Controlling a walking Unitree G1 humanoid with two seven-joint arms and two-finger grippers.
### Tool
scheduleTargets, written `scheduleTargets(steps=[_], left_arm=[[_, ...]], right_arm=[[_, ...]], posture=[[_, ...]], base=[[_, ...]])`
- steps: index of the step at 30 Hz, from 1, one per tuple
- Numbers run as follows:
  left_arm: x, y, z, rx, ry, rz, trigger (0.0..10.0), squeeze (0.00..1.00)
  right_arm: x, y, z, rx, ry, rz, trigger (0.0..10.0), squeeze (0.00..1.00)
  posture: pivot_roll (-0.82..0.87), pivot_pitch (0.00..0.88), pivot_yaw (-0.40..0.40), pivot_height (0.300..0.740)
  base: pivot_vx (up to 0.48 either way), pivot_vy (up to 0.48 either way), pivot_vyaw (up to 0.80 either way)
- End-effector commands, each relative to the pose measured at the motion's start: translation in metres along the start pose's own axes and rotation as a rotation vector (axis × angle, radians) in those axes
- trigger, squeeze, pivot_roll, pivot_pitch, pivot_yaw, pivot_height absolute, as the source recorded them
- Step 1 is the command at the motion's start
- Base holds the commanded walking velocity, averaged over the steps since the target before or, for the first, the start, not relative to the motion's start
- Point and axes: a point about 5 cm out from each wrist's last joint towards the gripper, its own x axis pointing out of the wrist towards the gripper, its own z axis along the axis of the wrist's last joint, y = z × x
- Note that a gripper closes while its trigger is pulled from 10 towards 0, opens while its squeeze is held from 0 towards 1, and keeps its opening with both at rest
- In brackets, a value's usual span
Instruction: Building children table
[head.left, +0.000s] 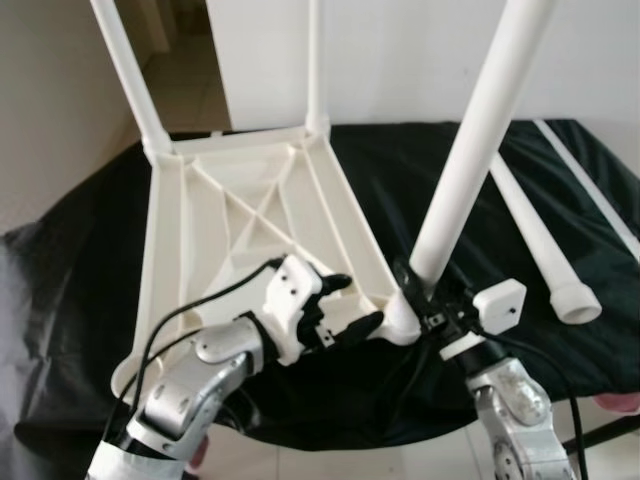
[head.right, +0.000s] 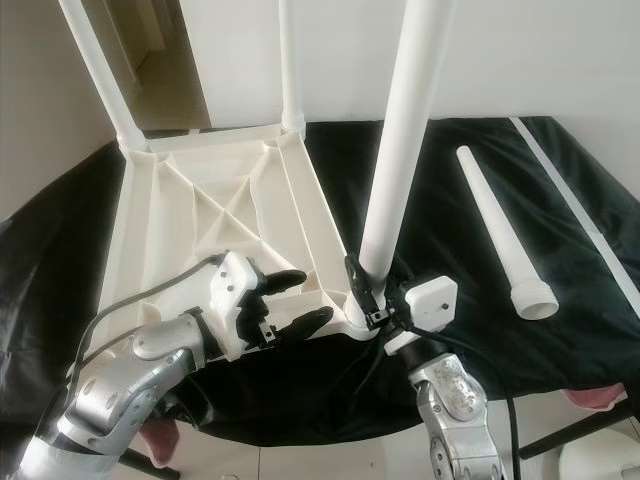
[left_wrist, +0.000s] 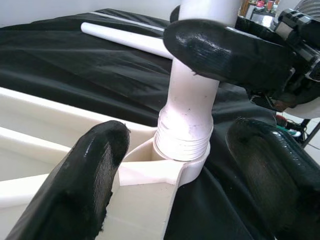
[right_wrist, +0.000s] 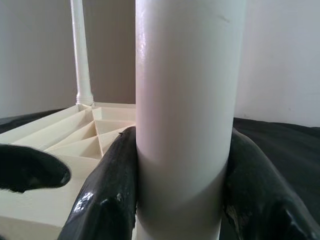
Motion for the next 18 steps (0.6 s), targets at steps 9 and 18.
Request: scheduleTargets(steps=[9, 18], left_arm=[[-0.001, -0.001, 0.005, 0.016, -0.006, -0.050, 10.0, 0.00], [0.000, -0.002, 0.006, 0.011, -0.012, -0.055, 10.0, 0.00]], right_arm=[[-0.009, -0.030, -0.034, -0.053, 0.194, -0.261, 10.0, 0.00], [-0.004, -0.041, -0.035, -0.101, 0.178, -0.462, 10.0, 0.00]], posture=[[-0.04, 0.069, 0.024, 0.740], [-0.04, 0.064, 0.018, 0.740]], base=[[0.000, 0.000, 0.00], [0.000, 0.000, 0.00]])
